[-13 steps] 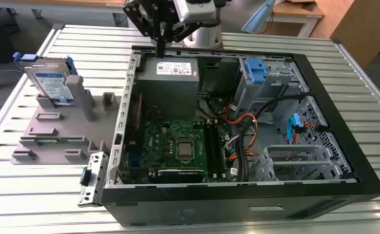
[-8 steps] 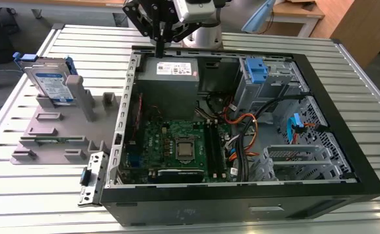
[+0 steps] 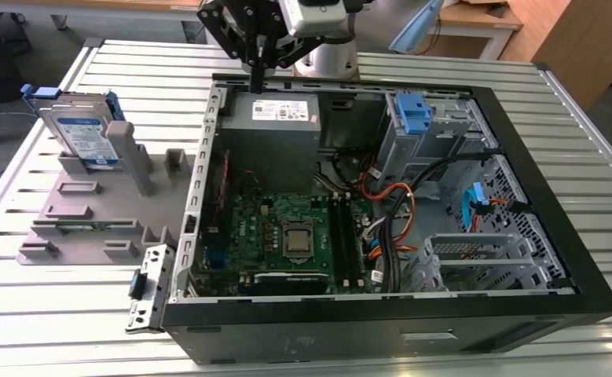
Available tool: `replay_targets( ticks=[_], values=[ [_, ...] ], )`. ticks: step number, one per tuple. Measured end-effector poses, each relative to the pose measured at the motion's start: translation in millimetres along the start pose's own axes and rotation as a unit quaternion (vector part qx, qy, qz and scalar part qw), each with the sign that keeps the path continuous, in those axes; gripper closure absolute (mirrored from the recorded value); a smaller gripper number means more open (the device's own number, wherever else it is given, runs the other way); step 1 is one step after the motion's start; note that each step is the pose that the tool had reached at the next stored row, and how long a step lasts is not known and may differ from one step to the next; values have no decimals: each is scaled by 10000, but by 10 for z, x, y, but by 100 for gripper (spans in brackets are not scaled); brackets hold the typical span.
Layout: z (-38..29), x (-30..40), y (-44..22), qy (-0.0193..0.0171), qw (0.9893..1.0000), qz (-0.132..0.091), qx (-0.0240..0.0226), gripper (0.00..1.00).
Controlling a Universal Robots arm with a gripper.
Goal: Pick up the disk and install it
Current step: 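Reach for the disk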
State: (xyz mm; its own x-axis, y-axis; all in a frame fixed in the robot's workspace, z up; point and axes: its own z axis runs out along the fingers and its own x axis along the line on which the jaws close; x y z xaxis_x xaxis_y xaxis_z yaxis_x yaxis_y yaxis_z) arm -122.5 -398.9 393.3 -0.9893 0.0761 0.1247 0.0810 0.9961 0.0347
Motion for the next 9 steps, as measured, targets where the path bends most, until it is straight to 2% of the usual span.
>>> replay_targets(
  ticks=[9],
  values=[
    [17,115,-10,-8,10000,0,-2,89]
  ],
)
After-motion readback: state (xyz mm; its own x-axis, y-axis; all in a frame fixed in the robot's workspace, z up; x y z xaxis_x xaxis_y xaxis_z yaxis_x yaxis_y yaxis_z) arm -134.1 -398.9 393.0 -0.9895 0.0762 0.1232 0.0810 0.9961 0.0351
